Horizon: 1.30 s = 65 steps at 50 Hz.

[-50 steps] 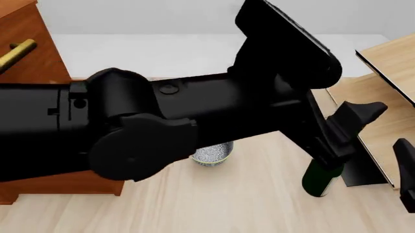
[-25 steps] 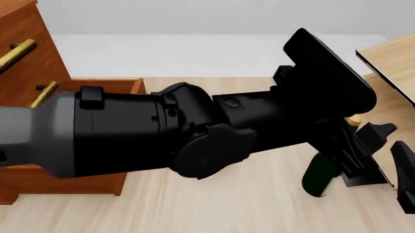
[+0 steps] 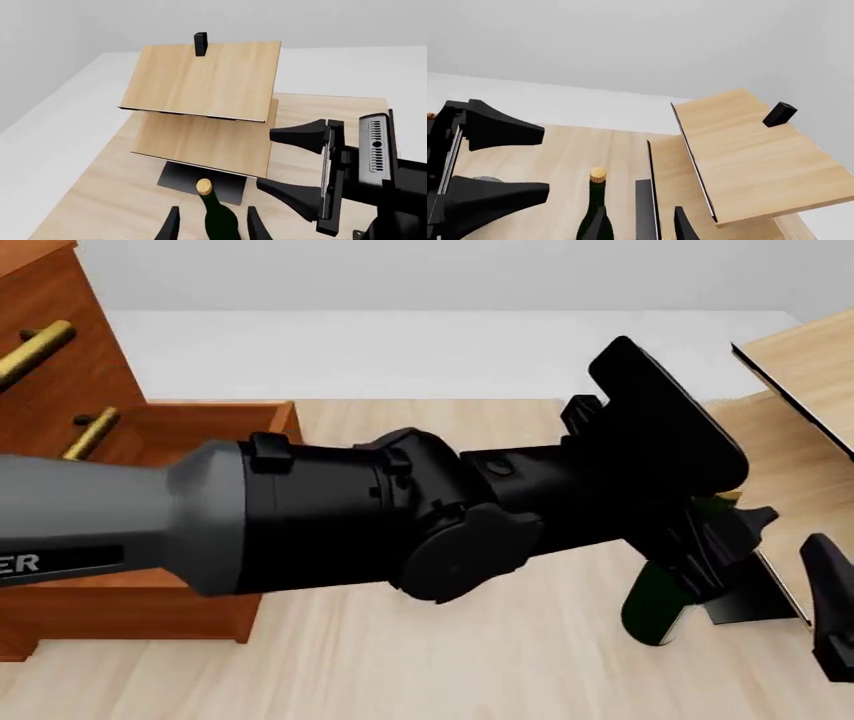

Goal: Put the wine bottle in the bottom drawer of the cabinet.

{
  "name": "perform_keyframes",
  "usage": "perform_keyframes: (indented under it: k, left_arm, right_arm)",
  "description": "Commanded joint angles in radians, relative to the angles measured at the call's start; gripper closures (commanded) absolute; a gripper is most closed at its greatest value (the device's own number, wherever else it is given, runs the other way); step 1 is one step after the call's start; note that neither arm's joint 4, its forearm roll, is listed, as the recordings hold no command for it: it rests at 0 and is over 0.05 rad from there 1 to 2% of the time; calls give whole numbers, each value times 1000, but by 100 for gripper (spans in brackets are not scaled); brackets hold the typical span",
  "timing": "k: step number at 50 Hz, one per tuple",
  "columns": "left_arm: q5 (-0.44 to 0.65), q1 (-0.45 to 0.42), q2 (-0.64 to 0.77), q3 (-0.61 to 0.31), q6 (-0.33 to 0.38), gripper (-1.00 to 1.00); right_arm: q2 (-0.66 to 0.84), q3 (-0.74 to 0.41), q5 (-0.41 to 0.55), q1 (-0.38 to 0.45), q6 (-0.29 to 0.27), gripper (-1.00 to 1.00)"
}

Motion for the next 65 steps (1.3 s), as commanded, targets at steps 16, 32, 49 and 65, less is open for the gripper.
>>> perform_keyframes:
  k: [16,32,49,65]
  left_arm:
    - [-59,43,92,0,-2,-100]
    - [-99,64,164,-27,-13,-100]
    - [-95,61,211,-84,-40,-100]
    - [-98,66,263,-121,-28,-100]
  right_arm:
    - [0,17,-4,-1,-3,-100]
    - [0,21,-3,-10,-5,-100]
    - [0,40,-8,-17,-4,-100]
    - [0,49,-10,-22,-1,-100]
